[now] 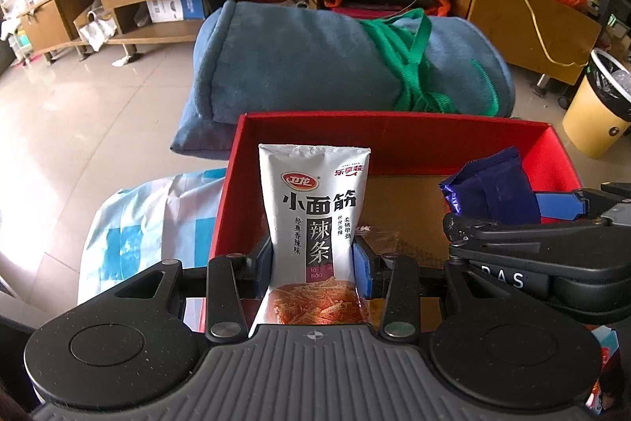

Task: Organize snacks
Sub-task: 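Lower both snacks into the red box and open both tools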

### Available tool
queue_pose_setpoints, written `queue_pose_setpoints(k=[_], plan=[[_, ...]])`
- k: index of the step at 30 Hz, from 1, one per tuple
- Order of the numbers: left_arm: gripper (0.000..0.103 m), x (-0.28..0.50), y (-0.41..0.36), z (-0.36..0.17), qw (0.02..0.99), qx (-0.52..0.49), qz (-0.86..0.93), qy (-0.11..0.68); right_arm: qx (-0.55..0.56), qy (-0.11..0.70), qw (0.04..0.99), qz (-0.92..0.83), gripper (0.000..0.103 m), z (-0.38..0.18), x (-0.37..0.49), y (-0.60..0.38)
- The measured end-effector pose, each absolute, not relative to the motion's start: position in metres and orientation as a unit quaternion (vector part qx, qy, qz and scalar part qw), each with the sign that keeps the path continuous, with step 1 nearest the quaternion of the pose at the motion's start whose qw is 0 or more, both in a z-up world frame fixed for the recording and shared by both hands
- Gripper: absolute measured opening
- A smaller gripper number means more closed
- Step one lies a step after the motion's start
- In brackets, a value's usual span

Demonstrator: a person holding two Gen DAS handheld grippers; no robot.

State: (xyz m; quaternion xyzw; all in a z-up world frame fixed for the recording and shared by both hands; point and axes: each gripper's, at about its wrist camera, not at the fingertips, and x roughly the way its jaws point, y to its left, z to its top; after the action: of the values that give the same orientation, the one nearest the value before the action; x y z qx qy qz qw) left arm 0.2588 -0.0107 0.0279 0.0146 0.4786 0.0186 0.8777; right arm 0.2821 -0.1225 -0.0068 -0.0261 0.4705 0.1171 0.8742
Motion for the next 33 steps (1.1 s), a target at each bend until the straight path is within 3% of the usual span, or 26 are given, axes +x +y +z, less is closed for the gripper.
queue_pose_setpoints(k=[8, 16, 33], plan=[[0.05, 0.264, -0.008, 0.017, 0.871, 0.016, 0.026, 0.49, -0.033, 0.479, 0.869, 0.118, 0.068, -0.019, 0.29, -0.117], [0.063, 0.264, -0.006, 0.019, 0.873, 0.017, 0.034, 0.486, -0.029, 0.477, 0.871, 0.114, 0.072, -0.019, 0.29, -0.121], [0.075, 0.255, -0.005, 0.036, 0.882, 0.011, 0.029, 0.471, -0.017, 0.466, 0.878, 0.111, 0.072, -0.004, 0.284, -0.13]])
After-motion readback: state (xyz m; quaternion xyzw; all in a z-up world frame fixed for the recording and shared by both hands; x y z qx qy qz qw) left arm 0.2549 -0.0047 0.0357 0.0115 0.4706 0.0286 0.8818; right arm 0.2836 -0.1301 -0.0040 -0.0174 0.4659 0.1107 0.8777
